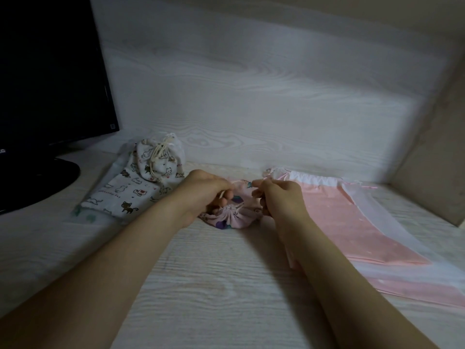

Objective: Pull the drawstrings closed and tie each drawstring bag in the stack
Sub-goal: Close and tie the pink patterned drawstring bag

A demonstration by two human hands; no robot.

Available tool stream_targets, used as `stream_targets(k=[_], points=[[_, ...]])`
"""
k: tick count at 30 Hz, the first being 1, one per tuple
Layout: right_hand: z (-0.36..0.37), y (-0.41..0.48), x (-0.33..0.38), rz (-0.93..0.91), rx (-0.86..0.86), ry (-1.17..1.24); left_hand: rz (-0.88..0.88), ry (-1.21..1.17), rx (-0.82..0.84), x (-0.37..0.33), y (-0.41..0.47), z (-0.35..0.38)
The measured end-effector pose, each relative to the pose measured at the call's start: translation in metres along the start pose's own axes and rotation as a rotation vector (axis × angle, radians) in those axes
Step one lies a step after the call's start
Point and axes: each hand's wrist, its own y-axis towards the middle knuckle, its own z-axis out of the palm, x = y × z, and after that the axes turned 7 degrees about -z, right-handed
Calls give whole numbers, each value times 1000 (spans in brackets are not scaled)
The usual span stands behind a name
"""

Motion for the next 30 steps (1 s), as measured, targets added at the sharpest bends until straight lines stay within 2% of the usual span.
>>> stream_targets(k=[4,7,9,12,14,17,21,26,30], points=[[-2,-6,9,-195,52,90,25,101,-26,-1,-3,0],[0,-10,10,-334,156,20,72,201,86,-4,-8,-1],[2,-11,9,-377,213,14,106,249,153,-5,-12,-1],[2,-13,10,-382,270,41,159,319,153,-5,-12,0],[1,-12,6,-436,264,-89,162,316,134,-3,-9,-1],[-1,-13,3,-548,276,-411,113,225,150,0,-6,-4],[1,-20,7,-584,348,-493,52,120,145,1,-3,-4],[1,-14,2,-752,196,-650,-15,67,3,0,1,-2],[-1,-16,8,-835,229,-650,15,83,-13,1,5,-5]])
